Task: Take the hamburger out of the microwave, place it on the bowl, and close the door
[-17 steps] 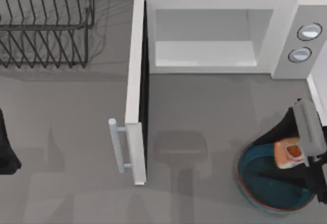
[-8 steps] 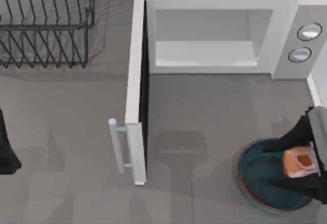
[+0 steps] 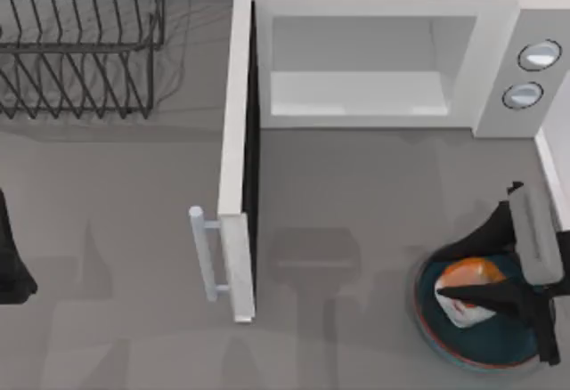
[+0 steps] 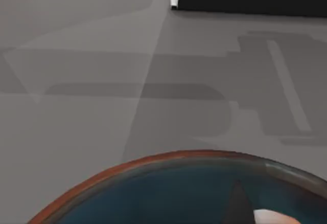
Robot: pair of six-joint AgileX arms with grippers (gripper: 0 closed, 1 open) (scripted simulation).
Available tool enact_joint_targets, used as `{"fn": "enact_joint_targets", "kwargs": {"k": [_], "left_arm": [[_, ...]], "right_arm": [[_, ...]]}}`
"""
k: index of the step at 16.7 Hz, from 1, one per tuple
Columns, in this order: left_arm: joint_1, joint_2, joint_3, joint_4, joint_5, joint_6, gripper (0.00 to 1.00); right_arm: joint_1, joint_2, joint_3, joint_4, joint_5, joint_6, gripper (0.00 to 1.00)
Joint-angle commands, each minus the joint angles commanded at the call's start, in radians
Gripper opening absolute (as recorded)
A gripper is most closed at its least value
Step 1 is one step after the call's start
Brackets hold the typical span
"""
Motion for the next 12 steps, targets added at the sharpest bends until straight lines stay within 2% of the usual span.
{"fn": "enact_joint_targets", "kwargs": {"k": [4,9,12], "left_arm": [[0.000,0.000,0.000,0.000,0.000,0.000,1.00],[0.000,0.000,0.000,0.000,0.000,0.000,1.00],[0.000,0.000,0.000,0.000,0.000,0.000,1.00]], "right_arm": [[0.045,0.029,-0.038,0.168,0.011,0.115,0.00],[0.053,0.034,-0.045,0.191,0.014,0.136,0.00],[0.053,0.034,-0.045,0.191,0.014,0.136,0.23]]}}
